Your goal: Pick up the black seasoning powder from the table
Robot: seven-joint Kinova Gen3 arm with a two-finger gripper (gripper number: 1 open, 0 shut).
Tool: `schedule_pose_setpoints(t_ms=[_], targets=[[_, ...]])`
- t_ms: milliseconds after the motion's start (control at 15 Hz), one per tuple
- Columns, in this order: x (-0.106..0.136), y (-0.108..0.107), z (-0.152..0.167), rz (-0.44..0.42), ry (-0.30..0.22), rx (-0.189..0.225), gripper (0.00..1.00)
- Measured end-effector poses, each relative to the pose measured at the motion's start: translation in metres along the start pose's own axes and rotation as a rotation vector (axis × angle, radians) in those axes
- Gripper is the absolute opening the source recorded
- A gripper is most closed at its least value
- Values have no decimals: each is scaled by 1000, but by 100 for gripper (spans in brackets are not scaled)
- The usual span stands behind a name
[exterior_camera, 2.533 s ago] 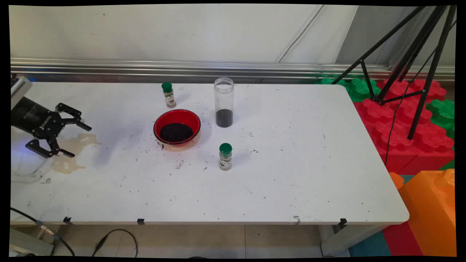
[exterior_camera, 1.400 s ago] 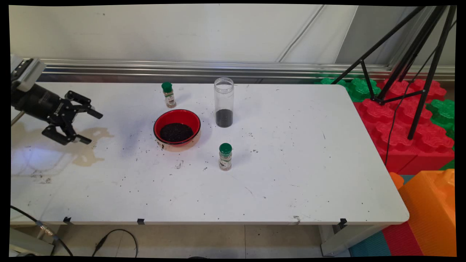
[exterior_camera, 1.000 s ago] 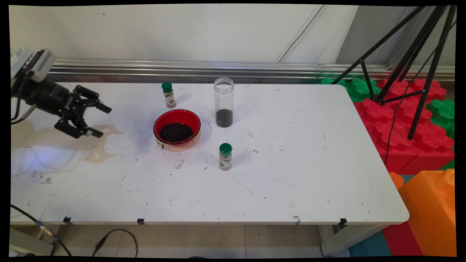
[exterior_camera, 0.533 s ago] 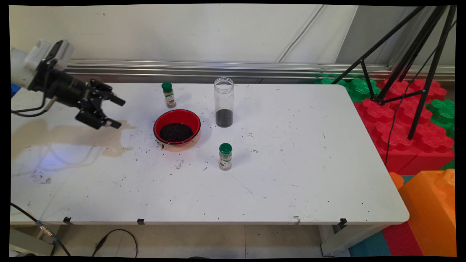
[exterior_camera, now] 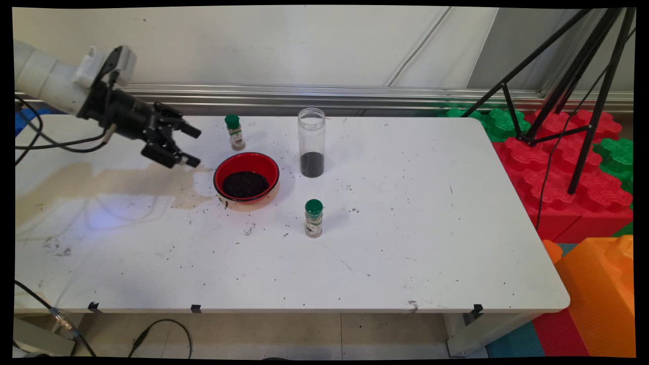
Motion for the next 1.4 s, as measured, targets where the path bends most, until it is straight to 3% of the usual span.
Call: schedule_pose_setpoints(t_ms=[533, 1400], targets=[[33, -14, 46, 8, 52, 5, 100], [63, -32, 108, 49, 122, -5, 100]])
